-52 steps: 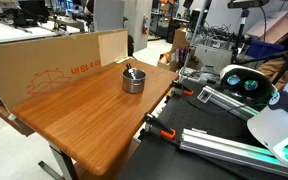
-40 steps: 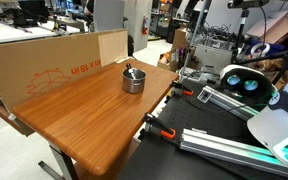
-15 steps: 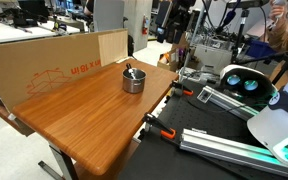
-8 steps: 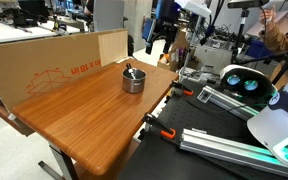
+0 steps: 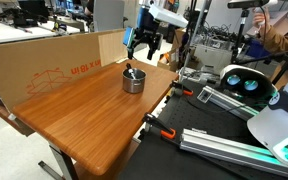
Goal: Put the marker on the right side of the silver pot
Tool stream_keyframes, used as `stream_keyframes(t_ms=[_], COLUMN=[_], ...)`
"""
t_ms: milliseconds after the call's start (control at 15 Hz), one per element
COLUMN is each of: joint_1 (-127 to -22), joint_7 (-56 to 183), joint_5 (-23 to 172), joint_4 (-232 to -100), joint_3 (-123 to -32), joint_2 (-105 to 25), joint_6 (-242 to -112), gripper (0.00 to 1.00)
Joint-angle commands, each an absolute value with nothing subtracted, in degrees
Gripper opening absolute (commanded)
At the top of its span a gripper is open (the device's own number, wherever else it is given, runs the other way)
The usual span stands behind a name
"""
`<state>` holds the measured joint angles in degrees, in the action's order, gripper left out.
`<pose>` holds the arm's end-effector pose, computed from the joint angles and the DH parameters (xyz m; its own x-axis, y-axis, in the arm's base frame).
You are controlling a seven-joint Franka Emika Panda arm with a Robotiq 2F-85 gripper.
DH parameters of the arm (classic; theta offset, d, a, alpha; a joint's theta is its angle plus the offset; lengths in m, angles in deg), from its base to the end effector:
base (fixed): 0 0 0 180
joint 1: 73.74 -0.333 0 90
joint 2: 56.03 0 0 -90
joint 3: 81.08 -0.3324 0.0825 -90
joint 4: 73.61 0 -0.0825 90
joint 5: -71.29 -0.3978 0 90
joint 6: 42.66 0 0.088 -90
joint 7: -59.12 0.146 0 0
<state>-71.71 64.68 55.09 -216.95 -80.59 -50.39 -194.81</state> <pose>0.4855 -0.0241 0.2162 0.9249 -0.3795 0.0234 -0.3724 -0.9165 -0.1459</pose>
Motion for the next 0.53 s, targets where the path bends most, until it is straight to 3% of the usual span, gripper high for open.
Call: stream_keyframes(t_ms=[0, 467], joint_1=[-71.97, -71.51], joint_7=[65.18, 65.73], joint_5=[52.94, 52.59], joint_4=[-213.56, -209.56], joint_3=[-81.28, -81.76], joint_2=[-45.67, -40.24], joint_6=[-196.96, -196.55], gripper=[1.00, 1.00])
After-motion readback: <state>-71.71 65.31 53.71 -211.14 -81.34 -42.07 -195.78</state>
